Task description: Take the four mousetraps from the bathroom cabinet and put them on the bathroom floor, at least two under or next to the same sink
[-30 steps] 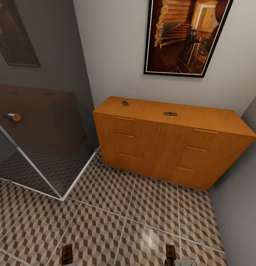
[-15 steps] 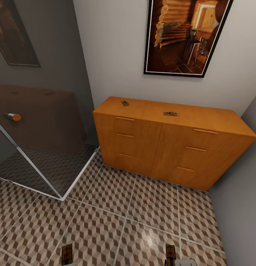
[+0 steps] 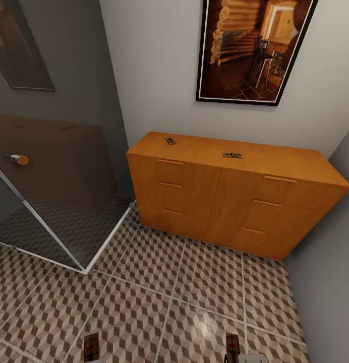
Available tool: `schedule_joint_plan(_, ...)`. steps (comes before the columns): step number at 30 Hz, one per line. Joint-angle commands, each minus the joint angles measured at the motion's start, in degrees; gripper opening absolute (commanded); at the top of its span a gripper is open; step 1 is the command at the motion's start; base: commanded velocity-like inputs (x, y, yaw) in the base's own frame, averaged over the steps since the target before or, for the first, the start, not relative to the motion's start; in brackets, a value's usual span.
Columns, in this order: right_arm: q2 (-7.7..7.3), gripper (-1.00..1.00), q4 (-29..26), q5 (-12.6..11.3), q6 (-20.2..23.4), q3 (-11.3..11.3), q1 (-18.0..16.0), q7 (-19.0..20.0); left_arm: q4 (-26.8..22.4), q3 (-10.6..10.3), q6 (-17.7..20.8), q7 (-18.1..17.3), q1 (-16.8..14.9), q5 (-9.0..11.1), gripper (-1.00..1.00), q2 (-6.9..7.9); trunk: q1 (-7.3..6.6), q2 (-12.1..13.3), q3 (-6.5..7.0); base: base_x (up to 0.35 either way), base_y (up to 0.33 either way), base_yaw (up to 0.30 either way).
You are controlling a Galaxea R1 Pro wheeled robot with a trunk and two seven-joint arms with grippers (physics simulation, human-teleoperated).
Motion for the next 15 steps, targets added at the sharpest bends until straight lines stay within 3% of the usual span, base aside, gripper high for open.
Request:
schedule_joint_plan(1, 0.01, -1.0, 0.07, 0.38, -0.03, 0.19, -0.04, -0.27, 0.18, -0.47, -0.2, 0.46, -0.07, 0.0, -1.0, -0.03, 0.0, -0.02, -0.04, 0.0, 0.0, 0.0)
schedule_joint_plan(15, 0.01, -1.0, 0.07, 0.39, -0.03, 0.19, -0.04, -0.27, 0.18, -0.47, -0.2, 0.46, -0.07, -0.03, -1.0, -0.03, 0.0, -0.02, -0.04, 0.0, 0.0, 0.0)
